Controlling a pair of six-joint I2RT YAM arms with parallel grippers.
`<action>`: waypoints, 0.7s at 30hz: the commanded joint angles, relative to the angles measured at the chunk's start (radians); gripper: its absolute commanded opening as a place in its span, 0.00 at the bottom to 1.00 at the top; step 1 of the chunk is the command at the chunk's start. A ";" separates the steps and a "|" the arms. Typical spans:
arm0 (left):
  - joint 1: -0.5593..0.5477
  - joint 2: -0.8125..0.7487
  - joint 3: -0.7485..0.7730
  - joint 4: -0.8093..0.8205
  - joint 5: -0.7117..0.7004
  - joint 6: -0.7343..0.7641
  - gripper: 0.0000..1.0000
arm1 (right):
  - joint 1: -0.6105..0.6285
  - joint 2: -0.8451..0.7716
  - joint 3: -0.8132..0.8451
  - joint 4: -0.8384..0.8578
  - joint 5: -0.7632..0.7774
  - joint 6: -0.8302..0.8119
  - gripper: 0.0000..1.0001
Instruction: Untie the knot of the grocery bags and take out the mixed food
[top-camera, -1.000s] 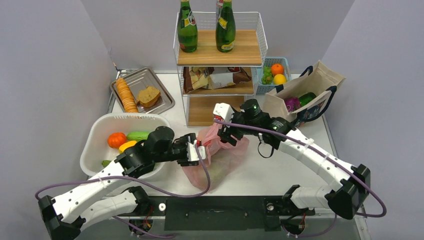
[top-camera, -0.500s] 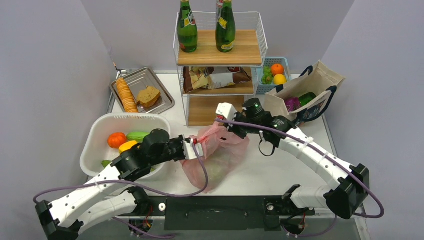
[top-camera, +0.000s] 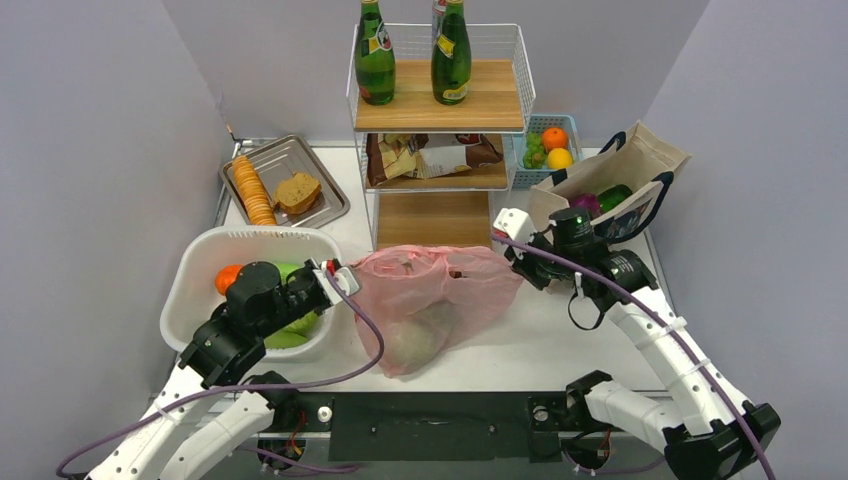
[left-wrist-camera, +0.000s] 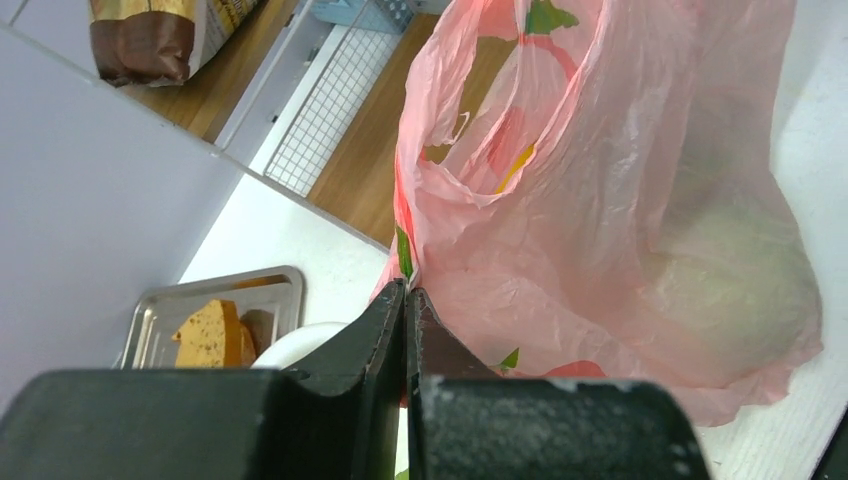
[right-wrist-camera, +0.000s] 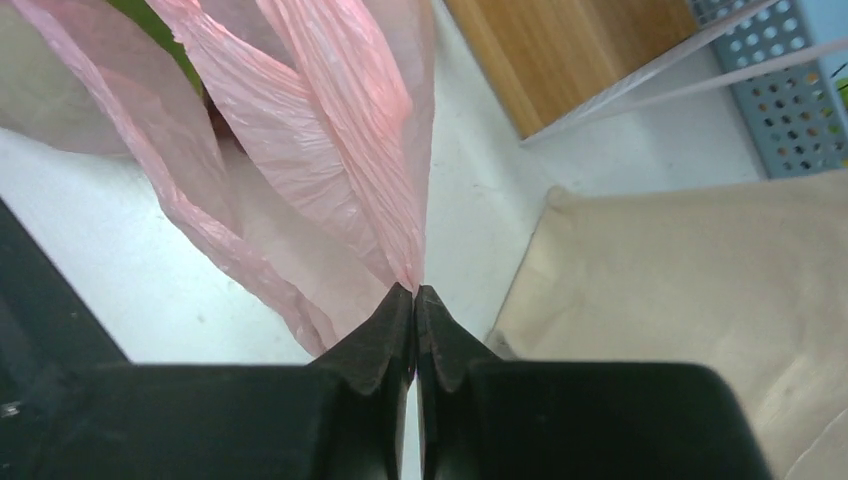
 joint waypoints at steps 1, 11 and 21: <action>0.022 -0.009 0.039 0.006 0.185 0.001 0.00 | -0.009 -0.022 0.017 -0.084 -0.045 0.002 0.07; 0.002 0.100 0.093 -0.026 0.412 0.241 0.00 | 0.162 0.135 0.199 0.128 0.005 0.152 0.74; -0.022 0.052 0.097 -0.032 0.349 0.312 0.00 | 0.192 0.242 0.204 0.068 0.060 0.010 0.11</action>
